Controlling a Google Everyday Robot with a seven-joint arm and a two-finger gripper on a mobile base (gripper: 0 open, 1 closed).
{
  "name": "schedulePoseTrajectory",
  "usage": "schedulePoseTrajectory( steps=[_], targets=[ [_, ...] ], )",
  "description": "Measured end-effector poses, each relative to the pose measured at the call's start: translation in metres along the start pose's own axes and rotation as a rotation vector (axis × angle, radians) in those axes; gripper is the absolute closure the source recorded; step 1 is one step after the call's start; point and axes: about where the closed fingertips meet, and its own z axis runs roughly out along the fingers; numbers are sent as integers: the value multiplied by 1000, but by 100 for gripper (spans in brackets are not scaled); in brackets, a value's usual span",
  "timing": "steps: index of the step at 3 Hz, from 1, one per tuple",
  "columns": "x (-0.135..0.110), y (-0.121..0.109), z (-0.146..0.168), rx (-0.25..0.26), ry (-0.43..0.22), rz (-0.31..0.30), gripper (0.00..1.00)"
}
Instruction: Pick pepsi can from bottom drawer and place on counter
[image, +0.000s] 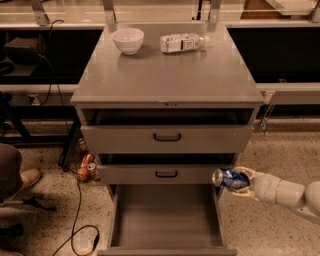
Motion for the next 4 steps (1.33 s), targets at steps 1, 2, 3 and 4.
schedulePoseTrajectory(
  steps=[1,2,3,4],
  targets=[
    [-30,-59,-41,67,19,-84,100],
    [-30,-59,-41,67,19,-84,100],
    [-35,-64,-43,76,8,-103,100],
    [-57,-96,-79,167,0,-184,100]
  ],
)
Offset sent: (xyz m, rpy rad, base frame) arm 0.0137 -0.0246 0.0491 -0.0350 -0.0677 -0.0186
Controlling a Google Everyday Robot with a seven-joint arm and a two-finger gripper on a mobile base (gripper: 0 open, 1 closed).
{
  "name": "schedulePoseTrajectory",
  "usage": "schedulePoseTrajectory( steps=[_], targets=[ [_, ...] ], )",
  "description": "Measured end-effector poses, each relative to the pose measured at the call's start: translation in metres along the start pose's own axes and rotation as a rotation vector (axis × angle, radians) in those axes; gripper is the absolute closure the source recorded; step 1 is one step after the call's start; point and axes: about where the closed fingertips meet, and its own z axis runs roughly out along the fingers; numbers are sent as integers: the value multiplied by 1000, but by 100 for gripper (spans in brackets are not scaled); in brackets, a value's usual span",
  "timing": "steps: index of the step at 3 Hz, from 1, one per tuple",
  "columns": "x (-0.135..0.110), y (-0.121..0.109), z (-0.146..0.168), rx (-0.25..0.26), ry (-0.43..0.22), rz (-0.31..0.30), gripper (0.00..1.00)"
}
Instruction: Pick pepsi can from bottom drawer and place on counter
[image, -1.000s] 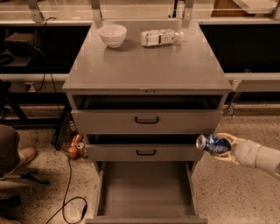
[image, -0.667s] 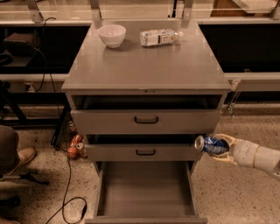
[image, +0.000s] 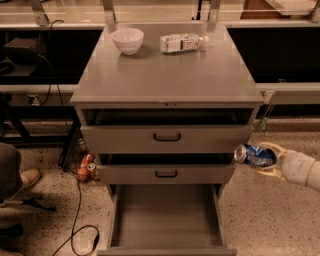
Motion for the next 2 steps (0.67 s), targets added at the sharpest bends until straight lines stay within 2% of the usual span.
schedulePoseTrajectory(
  steps=[1,2],
  targets=[
    [-25,-43,-30,88,-4,-111,100],
    [-60,-93,-42,148,-42,-261,100]
  ],
)
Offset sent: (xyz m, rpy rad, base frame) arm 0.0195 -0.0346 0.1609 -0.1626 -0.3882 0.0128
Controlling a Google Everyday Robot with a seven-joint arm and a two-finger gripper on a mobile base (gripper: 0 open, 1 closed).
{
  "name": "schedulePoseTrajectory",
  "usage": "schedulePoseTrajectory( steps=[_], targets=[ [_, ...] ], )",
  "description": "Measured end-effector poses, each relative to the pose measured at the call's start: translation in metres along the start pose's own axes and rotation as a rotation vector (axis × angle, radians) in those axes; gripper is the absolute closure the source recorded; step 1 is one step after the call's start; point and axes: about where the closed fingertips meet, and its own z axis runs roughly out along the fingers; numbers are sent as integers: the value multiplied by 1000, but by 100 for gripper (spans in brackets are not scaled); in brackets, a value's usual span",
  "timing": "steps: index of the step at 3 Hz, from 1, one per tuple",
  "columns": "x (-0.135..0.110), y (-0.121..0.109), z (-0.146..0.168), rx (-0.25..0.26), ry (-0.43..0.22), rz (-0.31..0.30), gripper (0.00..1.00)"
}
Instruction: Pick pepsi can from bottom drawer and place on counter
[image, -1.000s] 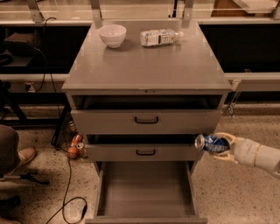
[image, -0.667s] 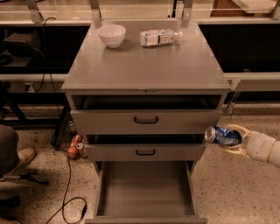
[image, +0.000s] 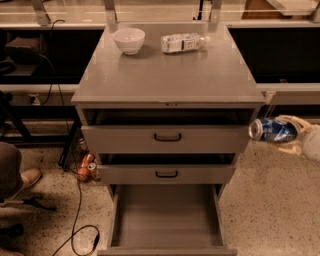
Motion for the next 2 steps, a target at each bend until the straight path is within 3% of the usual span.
schedulePoseTrajectory(
  steps=[1,2],
  targets=[
    [-12,-25,4,22,-35,-69,100],
    [-12,-27,4,24,-36,-75,100]
  ],
)
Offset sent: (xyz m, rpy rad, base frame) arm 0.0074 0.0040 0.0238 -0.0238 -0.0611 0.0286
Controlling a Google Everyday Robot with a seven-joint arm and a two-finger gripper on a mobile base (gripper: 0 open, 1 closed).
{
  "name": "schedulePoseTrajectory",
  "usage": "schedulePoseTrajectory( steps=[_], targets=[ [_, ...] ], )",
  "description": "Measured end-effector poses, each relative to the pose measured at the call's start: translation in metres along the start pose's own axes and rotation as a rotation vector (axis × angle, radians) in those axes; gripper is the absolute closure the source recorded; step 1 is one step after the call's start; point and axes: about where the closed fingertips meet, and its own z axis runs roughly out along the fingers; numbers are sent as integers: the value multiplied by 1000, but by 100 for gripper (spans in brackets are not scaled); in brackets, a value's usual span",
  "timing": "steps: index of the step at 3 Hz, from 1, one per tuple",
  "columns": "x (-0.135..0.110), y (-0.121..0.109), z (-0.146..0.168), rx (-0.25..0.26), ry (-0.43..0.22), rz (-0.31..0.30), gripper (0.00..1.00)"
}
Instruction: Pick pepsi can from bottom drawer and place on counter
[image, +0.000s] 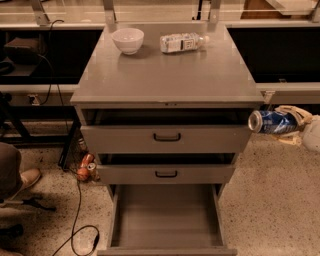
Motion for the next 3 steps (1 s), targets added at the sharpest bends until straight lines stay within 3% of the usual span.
schedulePoseTrajectory(
  steps=[2,3],
  targets=[
    [-12,-87,-15,42,-63,-166,100],
    [-30,-114,-1,1,-88,-185,100]
  ],
)
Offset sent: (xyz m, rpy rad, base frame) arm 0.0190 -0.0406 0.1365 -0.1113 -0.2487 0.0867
